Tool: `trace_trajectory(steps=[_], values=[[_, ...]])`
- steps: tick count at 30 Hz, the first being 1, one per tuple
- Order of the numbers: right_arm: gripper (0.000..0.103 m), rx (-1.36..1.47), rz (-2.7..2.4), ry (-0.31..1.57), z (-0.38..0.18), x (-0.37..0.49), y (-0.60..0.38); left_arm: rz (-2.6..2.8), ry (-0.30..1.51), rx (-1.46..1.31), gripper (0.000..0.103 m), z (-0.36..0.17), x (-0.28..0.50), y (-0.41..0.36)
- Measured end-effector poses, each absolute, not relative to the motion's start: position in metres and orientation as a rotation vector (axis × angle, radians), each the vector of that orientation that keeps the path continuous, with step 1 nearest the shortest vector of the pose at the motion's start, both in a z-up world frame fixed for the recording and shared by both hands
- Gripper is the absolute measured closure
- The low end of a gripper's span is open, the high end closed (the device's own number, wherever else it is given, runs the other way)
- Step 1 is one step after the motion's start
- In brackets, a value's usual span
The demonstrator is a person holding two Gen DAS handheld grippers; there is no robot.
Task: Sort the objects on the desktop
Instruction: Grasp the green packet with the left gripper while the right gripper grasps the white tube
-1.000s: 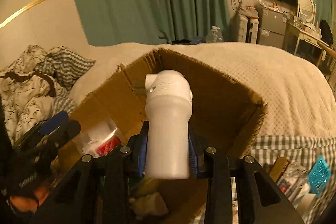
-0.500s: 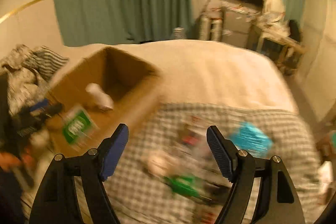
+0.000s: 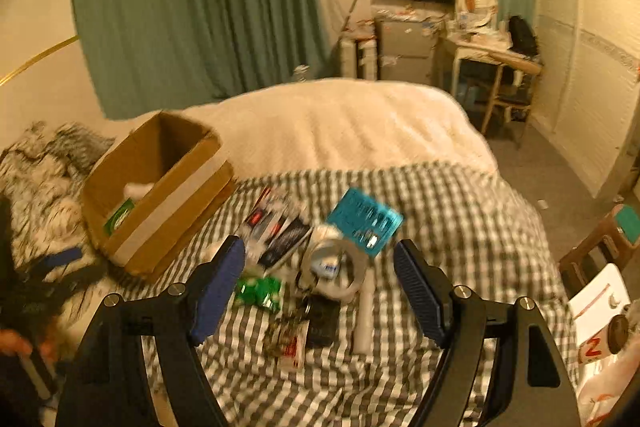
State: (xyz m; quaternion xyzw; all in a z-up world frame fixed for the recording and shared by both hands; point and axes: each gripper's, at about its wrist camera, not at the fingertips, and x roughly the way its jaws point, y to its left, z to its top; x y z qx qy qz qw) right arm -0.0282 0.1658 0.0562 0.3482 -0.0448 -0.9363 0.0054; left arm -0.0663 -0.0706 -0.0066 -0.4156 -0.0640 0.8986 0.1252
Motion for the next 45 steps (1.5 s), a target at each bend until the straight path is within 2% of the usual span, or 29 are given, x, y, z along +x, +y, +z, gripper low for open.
trace_trajectory(steps=[5,11,15,16,17,18,22,27,28,31,33,34,37,41,45], values=[[0.026,1.119,-2.949,-0.152,0.024,-0.019,0.182,2.731,-0.197,-1.237,0.0,-0.021,-0.077,-0.036],[0.026,1.224,-2.978,-0.183,-0.019,-0.055,0.208,2.73,-0.292,-1.294,0.0,-0.085,-0.095,0.026],[0.027,1.288,-3.013,-0.252,-0.072,-0.06,0.234,2.655,-0.136,-1.413,0.0,-0.143,-0.115,0.057],[0.035,1.366,-2.988,-0.282,-0.095,-0.061,0.24,2.62,-0.102,-1.437,0.0,-0.151,-0.117,0.062],[0.049,1.421,-2.955,-0.298,-0.108,-0.065,0.245,2.591,-0.068,-1.461,0.0,-0.159,-0.119,0.068],[0.054,1.522,-2.883,-0.325,-0.125,-0.071,0.248,2.568,-0.008,-1.493,0.0,-0.167,-0.122,0.076],[0.056,1.552,-2.83,-0.318,-0.126,-0.087,0.246,2.607,0.101,-1.462,0.0,-0.17,-0.132,0.088],[0.057,1.614,-2.787,-0.192,-0.136,-0.106,0.226,2.597,0.033,-1.47,0.0,-0.181,-0.141,0.079],[0.057,1.629,-2.78,-0.188,-0.14,-0.109,0.224,2.603,0.028,-1.464,0.005,-0.182,-0.14,0.077],[0.058,1.646,-2.764,-0.2,-0.146,-0.114,0.221,2.618,-0.018,-1.43,0.03,-0.178,-0.134,0.068],[0.068,1.653,-2.777,-0.167,-0.147,-0.113,0.218,2.622,-0.091,-1.398,0.057,-0.175,-0.128,0.056],[0.075,1.653,-2.788,-0.147,-0.148,-0.111,0.217,2.62,-0.151,-1.387,0.061,-0.174,-0.125,0.047],[0.087,1.623,-2.816,-0.154,-0.146,-0.102,0.216,2.586,-0.325,-1.347,0.065,-0.173,-0.115,0.023],[0.099,1.521,-2.828,-0.291,-0.133,-0.083,0.223,2.574,-0.413,-1.316,0.065,-0.168,-0.103,0.004],[0.099,1.486,-2.806,-0.352,-0.129,-0.074,0.225,2.569,-0.426,-1.331,0.065,-0.165,-0.105,0.008]])
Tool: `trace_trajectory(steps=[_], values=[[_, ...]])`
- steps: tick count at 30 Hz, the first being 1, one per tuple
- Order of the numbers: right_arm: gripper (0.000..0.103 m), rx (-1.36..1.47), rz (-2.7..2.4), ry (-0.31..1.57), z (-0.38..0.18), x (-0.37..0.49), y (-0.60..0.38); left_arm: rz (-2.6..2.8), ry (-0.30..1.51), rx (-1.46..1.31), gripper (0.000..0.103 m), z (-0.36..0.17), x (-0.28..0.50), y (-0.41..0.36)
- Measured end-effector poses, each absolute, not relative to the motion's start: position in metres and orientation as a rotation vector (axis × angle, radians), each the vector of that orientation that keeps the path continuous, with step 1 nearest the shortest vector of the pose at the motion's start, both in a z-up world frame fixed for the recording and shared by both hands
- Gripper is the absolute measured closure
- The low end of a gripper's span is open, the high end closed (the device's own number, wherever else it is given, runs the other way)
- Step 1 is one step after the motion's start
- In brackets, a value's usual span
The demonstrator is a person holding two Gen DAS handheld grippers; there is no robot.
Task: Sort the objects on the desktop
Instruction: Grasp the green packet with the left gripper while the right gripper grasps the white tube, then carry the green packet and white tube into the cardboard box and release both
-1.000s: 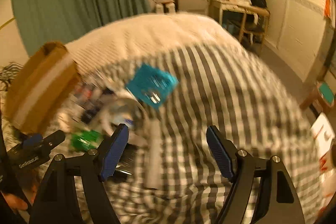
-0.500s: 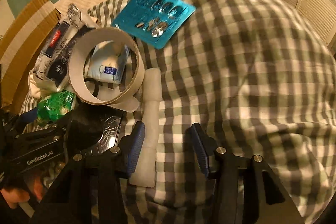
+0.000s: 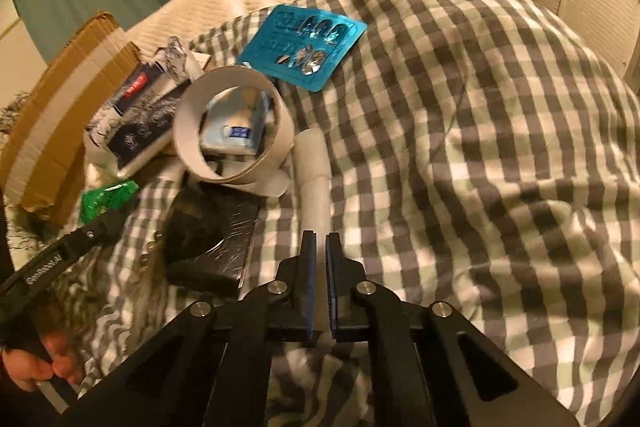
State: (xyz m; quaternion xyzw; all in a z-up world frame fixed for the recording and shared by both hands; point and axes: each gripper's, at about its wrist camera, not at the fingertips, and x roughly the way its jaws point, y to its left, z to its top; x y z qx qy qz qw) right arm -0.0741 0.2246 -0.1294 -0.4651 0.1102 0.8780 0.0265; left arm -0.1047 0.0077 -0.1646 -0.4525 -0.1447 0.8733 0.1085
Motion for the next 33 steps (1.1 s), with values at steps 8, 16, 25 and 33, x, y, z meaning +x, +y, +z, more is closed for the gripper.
trace_trajectory(steps=[8,16,25,33], values=[[0.096,-1.466,2.686,0.356,-0.136,-0.073,0.224,2.553,-0.422,-1.339,0.065,-0.168,-0.101,0.009],[0.043,-1.567,2.677,0.405,-0.155,-0.09,0.22,2.523,-0.428,-1.307,0.063,-0.17,-0.099,0.01],[0.086,-1.244,2.719,0.243,-0.123,-0.057,0.209,2.561,-0.475,-1.257,0.065,-0.157,-0.08,0.0],[0.086,-1.125,2.811,0.28,-0.095,-0.026,0.197,2.457,-0.538,-1.298,0.065,-0.154,-0.063,-0.005]])
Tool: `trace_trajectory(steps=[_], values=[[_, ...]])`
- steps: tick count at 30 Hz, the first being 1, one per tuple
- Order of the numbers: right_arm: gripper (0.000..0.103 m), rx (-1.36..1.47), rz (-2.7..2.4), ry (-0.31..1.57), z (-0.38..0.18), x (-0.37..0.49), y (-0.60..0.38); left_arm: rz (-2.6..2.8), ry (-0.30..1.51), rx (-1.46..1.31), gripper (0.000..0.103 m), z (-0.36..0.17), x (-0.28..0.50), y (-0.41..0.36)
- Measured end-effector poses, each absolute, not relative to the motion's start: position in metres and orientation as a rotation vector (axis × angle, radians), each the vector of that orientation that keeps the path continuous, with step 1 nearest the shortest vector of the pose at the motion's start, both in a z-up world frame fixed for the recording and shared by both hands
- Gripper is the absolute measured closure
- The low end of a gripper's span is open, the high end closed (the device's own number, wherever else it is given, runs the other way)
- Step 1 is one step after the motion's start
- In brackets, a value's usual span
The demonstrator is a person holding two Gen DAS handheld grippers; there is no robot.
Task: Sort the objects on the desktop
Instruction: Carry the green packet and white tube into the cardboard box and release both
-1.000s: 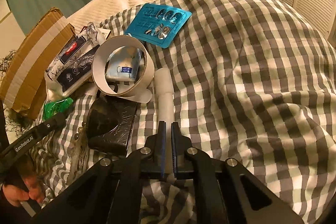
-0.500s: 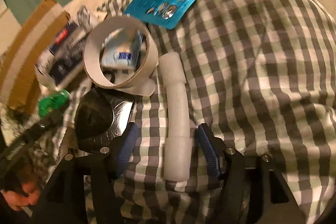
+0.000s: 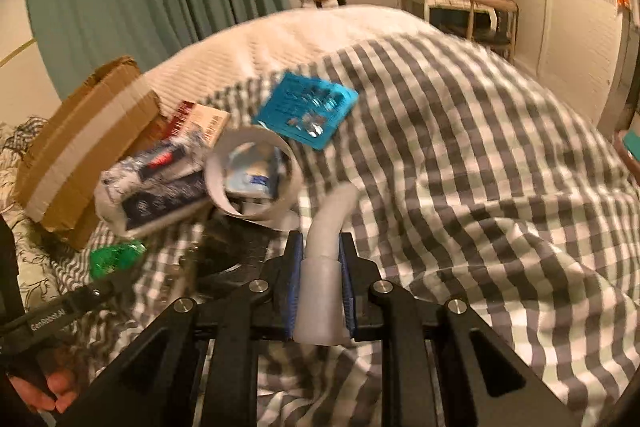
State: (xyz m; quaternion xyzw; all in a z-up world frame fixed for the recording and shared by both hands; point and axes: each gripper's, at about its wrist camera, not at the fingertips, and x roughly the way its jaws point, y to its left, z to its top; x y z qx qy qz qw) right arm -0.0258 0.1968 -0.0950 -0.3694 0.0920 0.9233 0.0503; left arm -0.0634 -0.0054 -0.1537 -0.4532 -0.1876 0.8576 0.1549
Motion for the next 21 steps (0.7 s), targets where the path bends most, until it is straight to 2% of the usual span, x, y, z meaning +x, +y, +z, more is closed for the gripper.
trace_trajectory(steps=[6,21], values=[[0.086,-1.066,2.857,0.153,-0.076,-0.013,0.182,2.521,-0.545,-1.268,0.065,-0.141,-0.049,-0.011],[0.086,-1.052,2.956,0.241,-0.062,-0.012,0.185,2.724,-0.635,-1.244,0.065,-0.112,-0.051,-0.028]])
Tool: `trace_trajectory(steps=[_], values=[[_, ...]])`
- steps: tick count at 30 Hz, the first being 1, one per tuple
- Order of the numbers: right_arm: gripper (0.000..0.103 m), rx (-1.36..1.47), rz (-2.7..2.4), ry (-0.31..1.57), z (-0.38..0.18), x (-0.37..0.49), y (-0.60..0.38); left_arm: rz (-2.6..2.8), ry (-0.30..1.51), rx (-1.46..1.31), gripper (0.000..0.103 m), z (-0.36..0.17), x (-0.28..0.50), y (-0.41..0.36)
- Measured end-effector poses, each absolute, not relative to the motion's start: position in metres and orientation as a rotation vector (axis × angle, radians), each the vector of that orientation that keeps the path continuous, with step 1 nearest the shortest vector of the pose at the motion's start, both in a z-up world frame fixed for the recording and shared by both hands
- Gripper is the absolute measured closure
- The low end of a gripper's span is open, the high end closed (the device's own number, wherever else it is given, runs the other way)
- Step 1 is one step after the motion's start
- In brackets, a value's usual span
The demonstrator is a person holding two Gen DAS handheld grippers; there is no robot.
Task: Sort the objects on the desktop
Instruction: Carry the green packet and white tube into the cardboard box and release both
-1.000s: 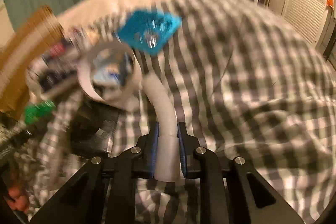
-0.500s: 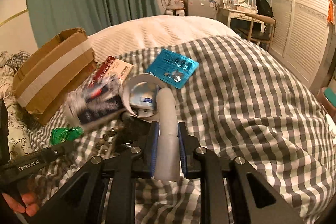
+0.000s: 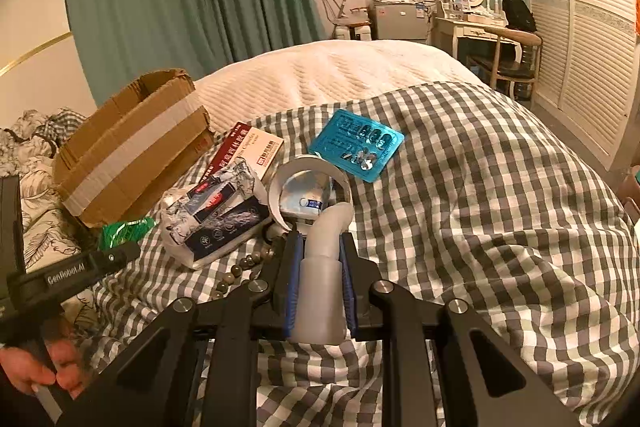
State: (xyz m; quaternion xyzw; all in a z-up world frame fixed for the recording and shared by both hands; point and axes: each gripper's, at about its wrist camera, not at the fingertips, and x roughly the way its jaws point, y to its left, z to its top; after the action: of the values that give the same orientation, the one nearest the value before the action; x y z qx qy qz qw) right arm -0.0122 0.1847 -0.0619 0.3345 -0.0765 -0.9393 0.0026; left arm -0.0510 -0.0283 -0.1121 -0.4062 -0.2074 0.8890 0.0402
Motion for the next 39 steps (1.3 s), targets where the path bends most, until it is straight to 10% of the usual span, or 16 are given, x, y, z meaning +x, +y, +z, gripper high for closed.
trace_trajectory(steps=[39], values=[[0.085,1.029,-2.923,-0.467,-0.015,-0.017,0.224,2.704,-0.361,-1.112,0.065,-0.014,-0.084,-0.042]])
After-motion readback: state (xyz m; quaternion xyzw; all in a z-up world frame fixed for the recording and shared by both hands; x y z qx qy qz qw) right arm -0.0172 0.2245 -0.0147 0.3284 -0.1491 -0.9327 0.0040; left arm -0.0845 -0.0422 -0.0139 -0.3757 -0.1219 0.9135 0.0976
